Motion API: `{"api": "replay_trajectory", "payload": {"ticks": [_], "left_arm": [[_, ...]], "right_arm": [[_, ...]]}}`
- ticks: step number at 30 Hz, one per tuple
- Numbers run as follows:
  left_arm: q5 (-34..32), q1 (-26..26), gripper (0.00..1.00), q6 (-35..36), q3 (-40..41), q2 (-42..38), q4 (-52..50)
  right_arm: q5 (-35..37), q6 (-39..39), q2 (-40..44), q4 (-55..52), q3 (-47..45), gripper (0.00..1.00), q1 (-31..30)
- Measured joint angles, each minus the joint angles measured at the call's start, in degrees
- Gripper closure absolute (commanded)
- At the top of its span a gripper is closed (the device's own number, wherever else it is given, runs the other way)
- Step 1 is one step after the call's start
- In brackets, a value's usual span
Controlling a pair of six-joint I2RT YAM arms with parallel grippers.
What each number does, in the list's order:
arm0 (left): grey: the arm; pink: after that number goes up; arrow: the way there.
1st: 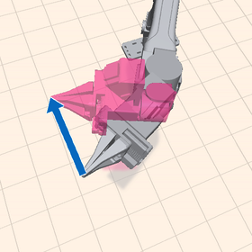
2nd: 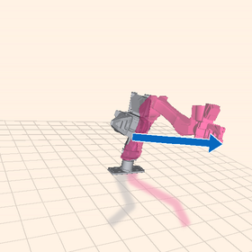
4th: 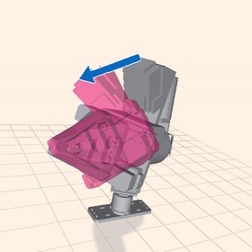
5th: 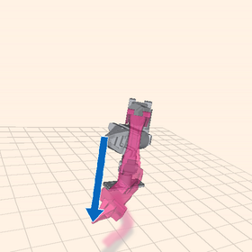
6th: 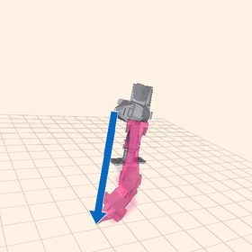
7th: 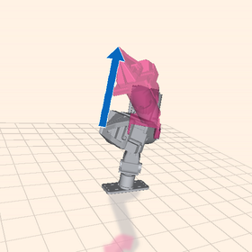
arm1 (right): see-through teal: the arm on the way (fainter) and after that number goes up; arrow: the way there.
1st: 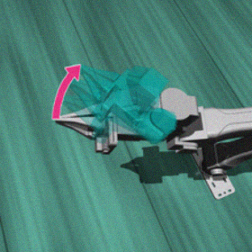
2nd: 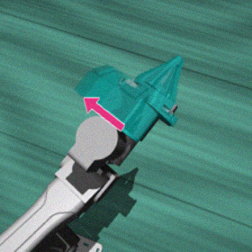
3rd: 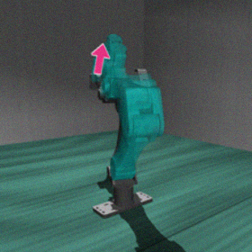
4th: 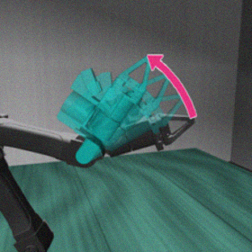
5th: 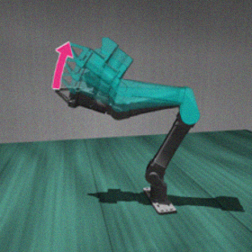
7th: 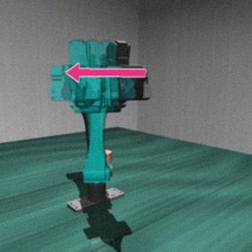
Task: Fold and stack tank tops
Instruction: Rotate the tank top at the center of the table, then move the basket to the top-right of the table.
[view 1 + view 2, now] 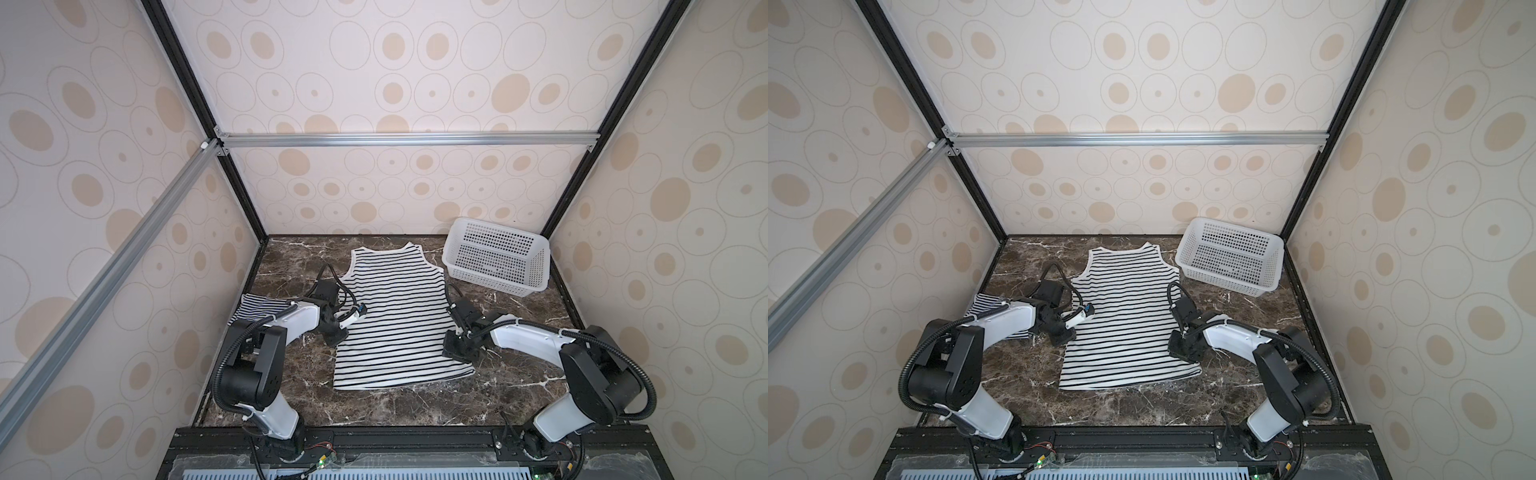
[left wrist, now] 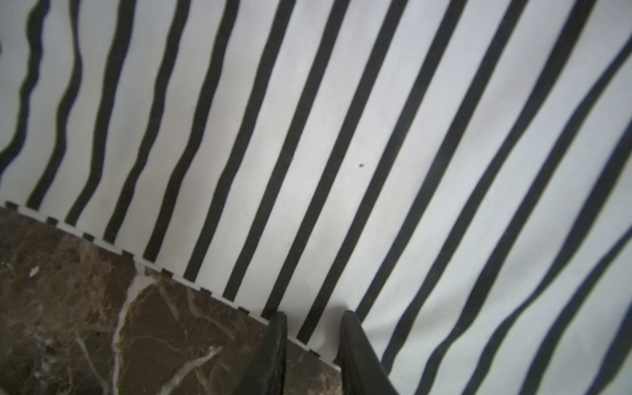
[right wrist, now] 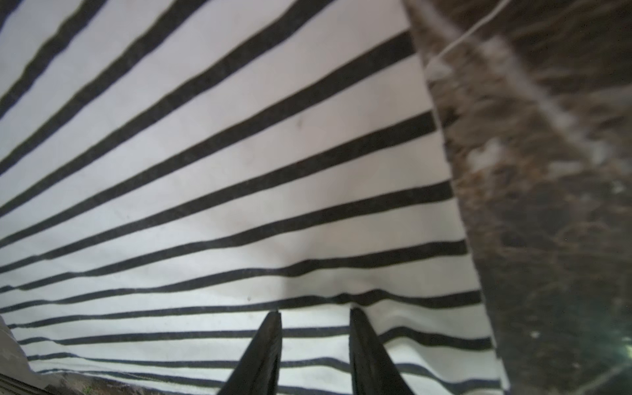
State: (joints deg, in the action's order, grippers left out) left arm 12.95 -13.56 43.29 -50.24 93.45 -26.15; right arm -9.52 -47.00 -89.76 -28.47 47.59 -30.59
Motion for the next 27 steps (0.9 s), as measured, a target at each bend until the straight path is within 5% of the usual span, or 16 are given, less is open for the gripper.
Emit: {"api": "replay_trajectory", "payload": {"ticks": [11,22,27], "left_arm": [[-1.7,-2.5,0.72,0.4,2.1,-3.0,-2.9],[-5.0,-2.5,0.71,-5.9,-3.2,-3.4,1.3],[-5.4,-2.5,0.71,-7.9,-3.2,-5.1,1.8]], "right_arm": [[2.1,8.6,-3.8,-8.5,20.3,0.61,2.8],[0.5,14.9,-39.3,-12.5,64.5,0.61,8.5],[-1.0,15.8,-49.5,-16.5,77.7,0.61,10.6]]}}
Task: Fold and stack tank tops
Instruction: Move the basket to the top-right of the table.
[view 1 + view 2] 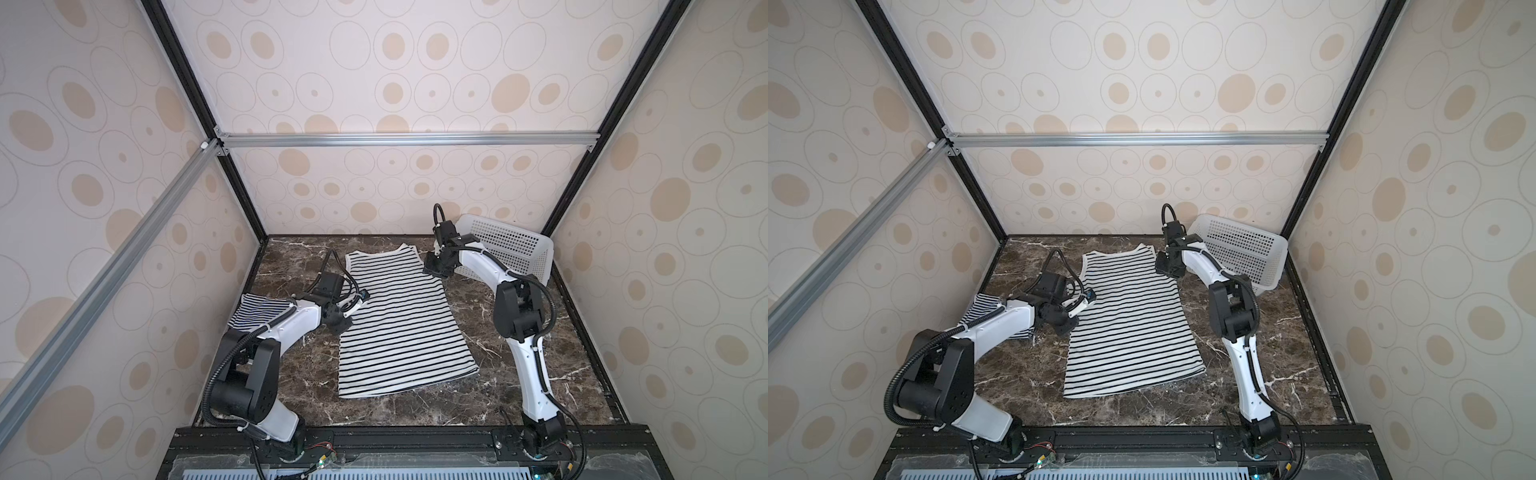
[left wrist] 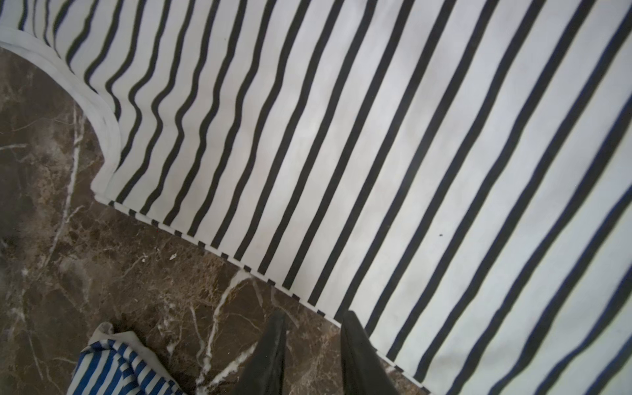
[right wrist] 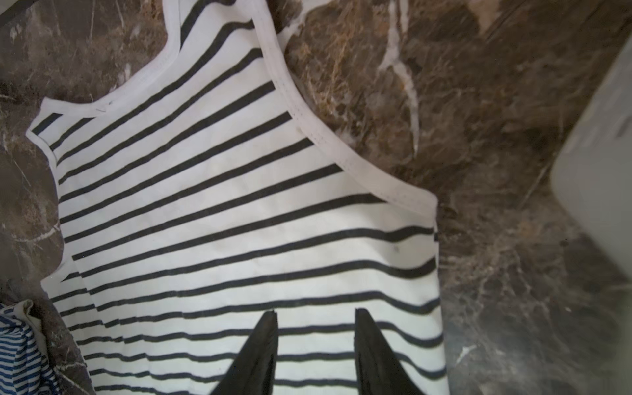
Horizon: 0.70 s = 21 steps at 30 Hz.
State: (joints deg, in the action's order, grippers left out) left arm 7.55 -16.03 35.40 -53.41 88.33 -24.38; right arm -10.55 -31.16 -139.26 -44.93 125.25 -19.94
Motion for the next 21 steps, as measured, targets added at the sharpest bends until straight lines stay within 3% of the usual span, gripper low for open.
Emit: {"api": "replay_trajectory", "payload": {"ticks": [5,11,15,21], "left_arm": [[0.0,0.0,0.70,-1.4,0.0,-1.0,0.0],[0.0,0.0,0.70,-2.6,0.0,-0.8,-0.1],[0.3,0.0,0.70,-3.4,-0.6,0.2,-0.4],[0.9,0.0,0.68,-4.8,-3.2,2.1,0.0]], "right_arm": [[-0.3,0.0,-3.0,-3.3,5.2,0.61,2.8],[-0.8,0.1,0.8,-2.3,-2.0,0.60,10.0],[-4.9,2.3,2.9,-2.1,-3.6,0.61,13.2],[-9.3,2.3,13.4,1.6,-19.4,0.60,13.5]]}}
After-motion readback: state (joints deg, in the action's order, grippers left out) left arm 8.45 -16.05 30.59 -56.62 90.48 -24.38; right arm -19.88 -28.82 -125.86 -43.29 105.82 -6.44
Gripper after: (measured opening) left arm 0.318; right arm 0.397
